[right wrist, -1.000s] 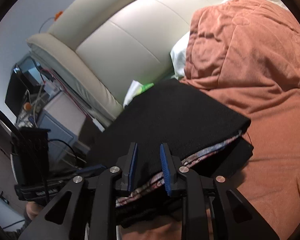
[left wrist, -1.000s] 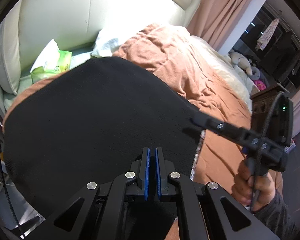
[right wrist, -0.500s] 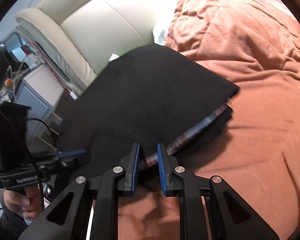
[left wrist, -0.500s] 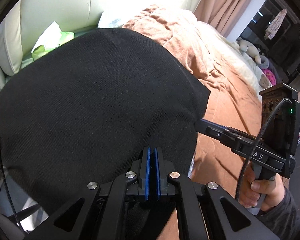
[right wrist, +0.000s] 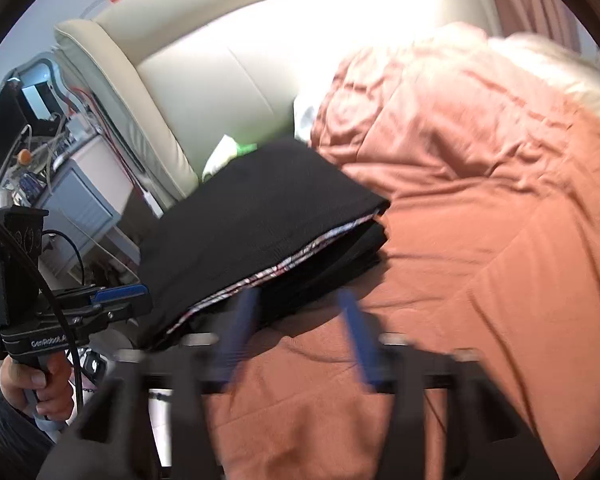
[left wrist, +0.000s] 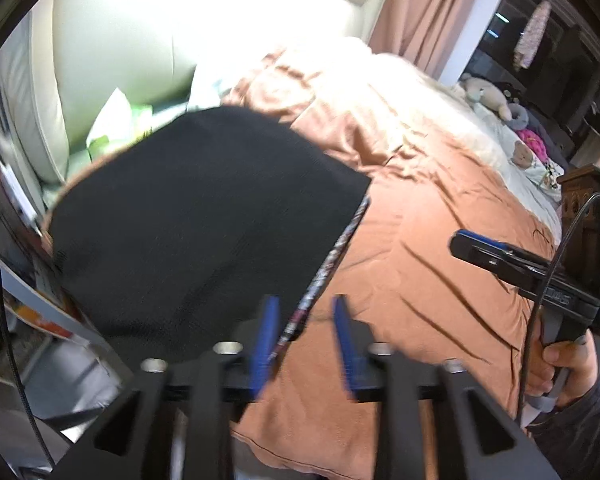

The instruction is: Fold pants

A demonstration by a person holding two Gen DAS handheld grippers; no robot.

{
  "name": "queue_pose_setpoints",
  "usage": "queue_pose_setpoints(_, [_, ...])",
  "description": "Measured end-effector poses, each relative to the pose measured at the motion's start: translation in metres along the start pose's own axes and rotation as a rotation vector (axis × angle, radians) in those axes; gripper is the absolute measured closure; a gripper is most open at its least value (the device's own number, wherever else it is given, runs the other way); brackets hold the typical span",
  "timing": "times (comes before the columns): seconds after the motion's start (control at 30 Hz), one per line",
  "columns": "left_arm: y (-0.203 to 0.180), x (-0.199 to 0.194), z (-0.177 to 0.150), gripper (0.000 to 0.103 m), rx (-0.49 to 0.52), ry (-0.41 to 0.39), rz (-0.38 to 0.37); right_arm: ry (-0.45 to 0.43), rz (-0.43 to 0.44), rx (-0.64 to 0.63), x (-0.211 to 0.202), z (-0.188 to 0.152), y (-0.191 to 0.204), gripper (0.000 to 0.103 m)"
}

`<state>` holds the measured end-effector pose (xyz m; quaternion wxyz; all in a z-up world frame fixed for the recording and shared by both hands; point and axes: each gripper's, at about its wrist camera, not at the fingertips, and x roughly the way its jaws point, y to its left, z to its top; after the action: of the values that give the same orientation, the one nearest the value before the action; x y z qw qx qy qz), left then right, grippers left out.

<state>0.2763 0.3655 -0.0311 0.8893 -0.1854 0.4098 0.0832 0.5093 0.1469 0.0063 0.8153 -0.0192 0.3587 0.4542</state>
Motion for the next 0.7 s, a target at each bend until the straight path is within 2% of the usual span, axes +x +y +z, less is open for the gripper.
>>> queue_pose_setpoints(0.03, [-0.005,-0.007,-0.001,0.044,0.013,-0.02,0.001,-0.022,-0.006,-0.009,-0.011,-0.001,0.002,0.026])
queue_pose_setpoints(0.13, [-0.023,-0.032,-0.005,0.023,0.047,-0.077,0.003,-0.052,-0.021,-0.023,-0.047,-0.008,0.009,0.017])
queue_pose_setpoints(0.23, [-0.038,-0.051,-0.01,0.007,0.061,-0.113,0.004,-0.065,-0.069,-0.038,-0.079,-0.018,0.016,0.011])
queue_pose_setpoints(0.3, [-0.049,-0.066,-0.014,0.001,0.072,-0.142,0.008,-0.086,-0.098,-0.049,-0.1,-0.026,0.021,0.006])
queue_pose_setpoints(0.37, [-0.058,-0.076,-0.018,0.001,0.08,-0.157,0.007,-0.112,-0.122,-0.054,-0.122,-0.034,0.026,0.0])
queue_pose_setpoints(0.7, [-0.101,-0.117,-0.053,0.0,0.115,-0.192,-0.01,-0.169,-0.183,-0.063,-0.21,-0.08,0.047,0.0])
